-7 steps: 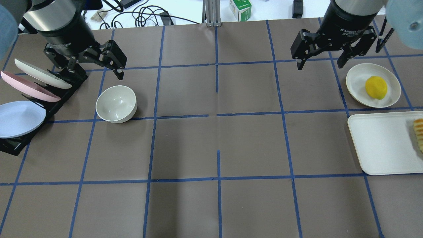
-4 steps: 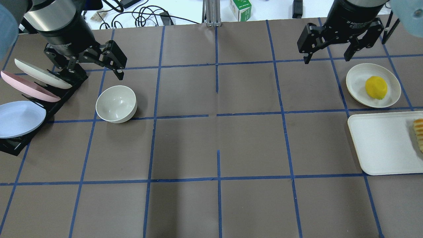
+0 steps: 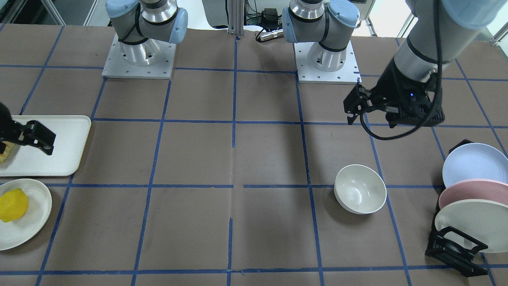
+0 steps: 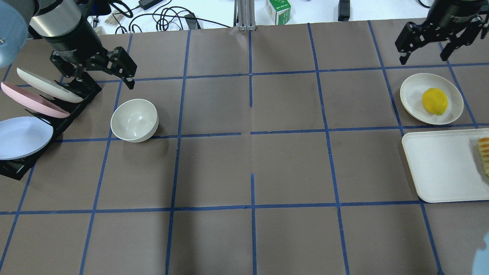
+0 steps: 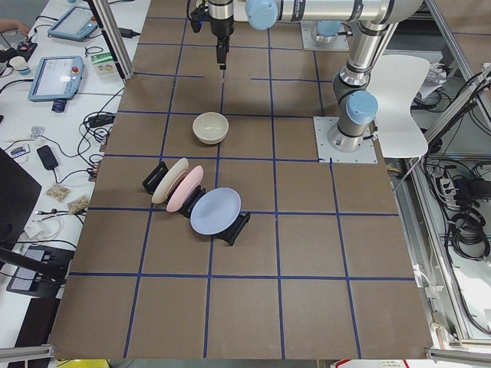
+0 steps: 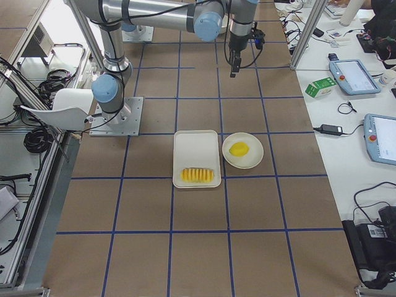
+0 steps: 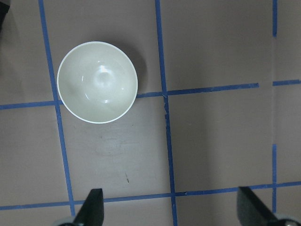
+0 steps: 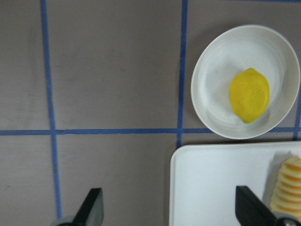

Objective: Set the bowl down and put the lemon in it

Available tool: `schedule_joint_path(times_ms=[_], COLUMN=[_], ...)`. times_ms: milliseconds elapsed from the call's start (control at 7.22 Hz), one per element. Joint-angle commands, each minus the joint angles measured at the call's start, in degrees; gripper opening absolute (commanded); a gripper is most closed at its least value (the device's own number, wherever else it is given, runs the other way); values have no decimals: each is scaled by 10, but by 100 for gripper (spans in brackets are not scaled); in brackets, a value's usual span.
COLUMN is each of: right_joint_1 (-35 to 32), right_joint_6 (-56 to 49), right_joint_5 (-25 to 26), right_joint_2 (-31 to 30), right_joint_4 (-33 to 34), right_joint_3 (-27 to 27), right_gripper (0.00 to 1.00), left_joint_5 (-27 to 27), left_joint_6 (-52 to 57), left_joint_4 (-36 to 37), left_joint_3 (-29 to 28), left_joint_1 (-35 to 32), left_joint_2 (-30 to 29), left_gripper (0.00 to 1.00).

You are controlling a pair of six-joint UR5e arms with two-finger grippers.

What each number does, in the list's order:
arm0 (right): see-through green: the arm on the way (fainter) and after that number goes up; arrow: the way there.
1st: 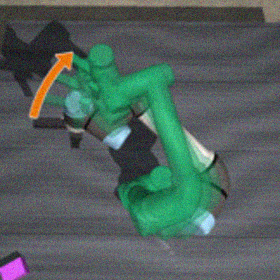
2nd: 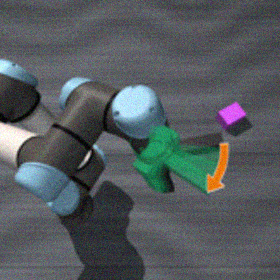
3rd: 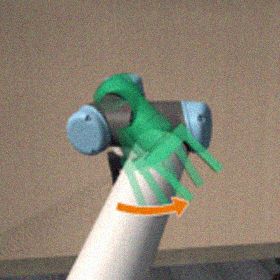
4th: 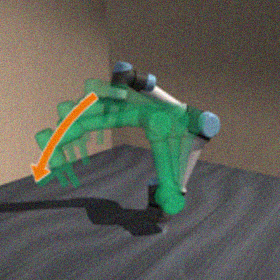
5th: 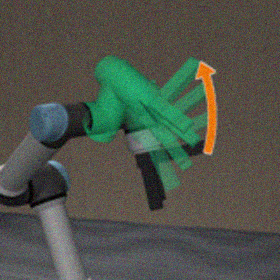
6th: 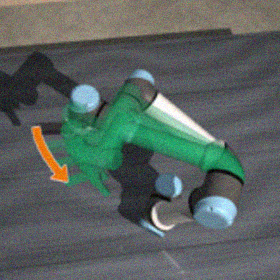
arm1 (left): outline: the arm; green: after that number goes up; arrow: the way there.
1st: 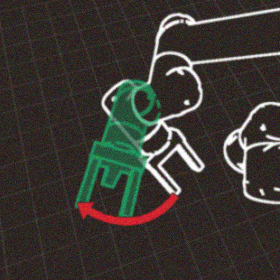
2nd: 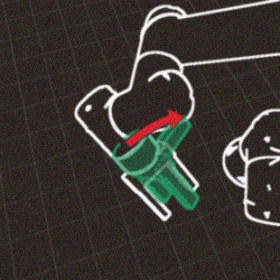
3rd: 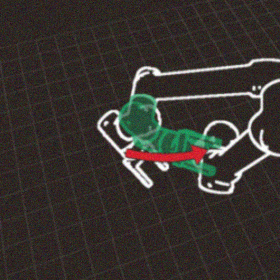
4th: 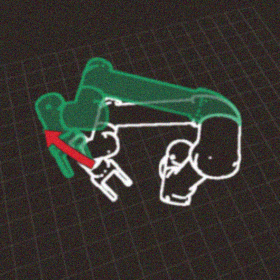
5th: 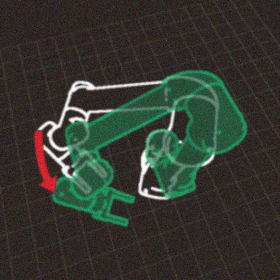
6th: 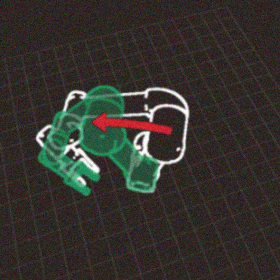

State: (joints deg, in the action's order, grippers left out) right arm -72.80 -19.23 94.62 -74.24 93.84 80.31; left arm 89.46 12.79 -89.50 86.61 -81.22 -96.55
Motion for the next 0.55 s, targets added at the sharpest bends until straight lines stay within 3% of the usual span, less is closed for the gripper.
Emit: schedule_joint_path(times_ms=[0,415], right_joint_1=[68,111], right_joint_6=[-131,-218], right_joint_5=[-1,-7], right_joint_2=[95,178], right_joint_4=[104,172], right_joint_3=[3,5], right_gripper=[100,100], left_joint_5=[-1,-11], left_joint_6=[76,80], left_joint_4=[87,184], left_joint_3=[6,7], left_joint_1=[71,100], left_joint_2=[-90,-197], left_gripper=[100,100])
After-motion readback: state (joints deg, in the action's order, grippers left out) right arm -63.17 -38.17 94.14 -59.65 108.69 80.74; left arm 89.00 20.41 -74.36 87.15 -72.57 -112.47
